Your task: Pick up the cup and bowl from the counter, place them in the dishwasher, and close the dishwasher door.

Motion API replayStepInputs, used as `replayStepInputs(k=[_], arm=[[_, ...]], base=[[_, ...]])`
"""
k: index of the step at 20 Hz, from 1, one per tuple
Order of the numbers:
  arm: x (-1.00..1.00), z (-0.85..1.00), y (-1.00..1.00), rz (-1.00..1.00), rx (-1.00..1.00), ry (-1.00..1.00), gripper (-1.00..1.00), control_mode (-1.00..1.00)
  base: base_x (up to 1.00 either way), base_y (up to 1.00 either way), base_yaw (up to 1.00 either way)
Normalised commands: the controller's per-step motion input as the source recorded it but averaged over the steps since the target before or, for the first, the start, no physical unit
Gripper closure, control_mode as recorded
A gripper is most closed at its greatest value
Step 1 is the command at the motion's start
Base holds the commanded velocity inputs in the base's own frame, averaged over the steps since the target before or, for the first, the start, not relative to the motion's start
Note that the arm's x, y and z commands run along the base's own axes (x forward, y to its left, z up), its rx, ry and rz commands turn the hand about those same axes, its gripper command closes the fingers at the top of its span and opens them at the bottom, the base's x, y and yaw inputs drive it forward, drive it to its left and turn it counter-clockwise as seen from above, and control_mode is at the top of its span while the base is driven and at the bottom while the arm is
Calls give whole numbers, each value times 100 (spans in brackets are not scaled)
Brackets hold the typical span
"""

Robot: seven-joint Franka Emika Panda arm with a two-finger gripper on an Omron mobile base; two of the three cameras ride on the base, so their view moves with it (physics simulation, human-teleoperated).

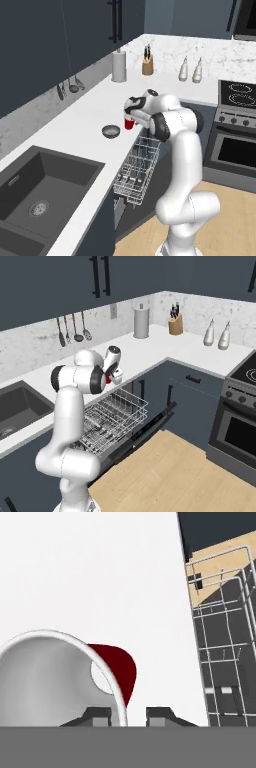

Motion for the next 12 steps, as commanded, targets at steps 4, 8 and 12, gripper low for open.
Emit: replayStepInputs(k=[4, 8, 12], arm=[[-71, 3, -2, 0, 8, -2, 100, -100], [-97, 27, -19, 0, 14, -1, 100, -100], [-100, 14, -36, 0, 18, 0, 100, -100]], base=[[0, 0, 0], [0, 0, 0], [0, 0, 0]])
